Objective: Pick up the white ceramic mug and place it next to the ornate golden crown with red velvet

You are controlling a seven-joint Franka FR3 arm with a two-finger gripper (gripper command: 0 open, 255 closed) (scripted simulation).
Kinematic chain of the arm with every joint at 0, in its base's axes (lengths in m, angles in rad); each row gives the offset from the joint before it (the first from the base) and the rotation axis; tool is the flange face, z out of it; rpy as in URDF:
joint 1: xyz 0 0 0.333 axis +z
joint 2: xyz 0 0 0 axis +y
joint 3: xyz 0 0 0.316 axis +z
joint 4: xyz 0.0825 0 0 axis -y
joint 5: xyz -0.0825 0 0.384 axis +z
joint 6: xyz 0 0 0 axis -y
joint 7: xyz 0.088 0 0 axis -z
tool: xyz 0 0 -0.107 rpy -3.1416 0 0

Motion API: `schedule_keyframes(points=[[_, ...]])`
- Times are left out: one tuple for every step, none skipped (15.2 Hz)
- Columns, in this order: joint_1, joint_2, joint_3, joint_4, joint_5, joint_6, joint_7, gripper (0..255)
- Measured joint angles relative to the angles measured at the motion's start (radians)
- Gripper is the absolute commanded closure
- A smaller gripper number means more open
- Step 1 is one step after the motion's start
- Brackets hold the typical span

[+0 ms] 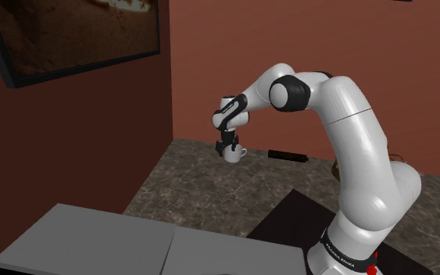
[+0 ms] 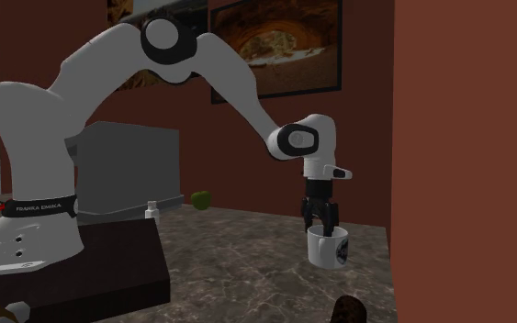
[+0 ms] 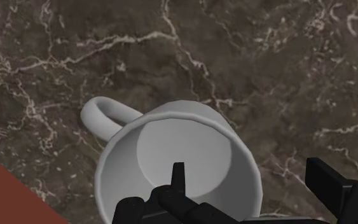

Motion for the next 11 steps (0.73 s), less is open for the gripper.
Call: schedule_keyframes(points=[[0.0, 0.0, 0.0, 0.0, 0.0, 0.0, 0.0, 255], [0.0, 0.0, 0.0, 0.0, 0.0, 0.0, 0.0, 255], [0.0, 0.0, 0.0, 0.0, 0.0, 0.0, 0.0, 255], [0.0, 0.0, 0.0, 0.0, 0.0, 0.0, 0.0, 255], [0.0, 0.0, 0.0, 0.0, 0.0, 0.0, 0.0, 255], [0.0, 0.0, 0.0, 0.0, 0.0, 0.0, 0.0, 255], [0.0, 0.0, 0.0, 0.0, 0.0, 0.0, 0.0, 255], [0.0, 0.0, 0.0, 0.0, 0.0, 0.0, 0.0, 255], [0.0, 0.0, 0.0, 0.0, 0.0, 0.0, 0.0, 255], [0.0, 0.0, 0.0, 0.0, 0.0, 0.0, 0.0, 255], [0.0, 0.0, 0.0, 0.0, 0.0, 0.0, 0.0, 255]])
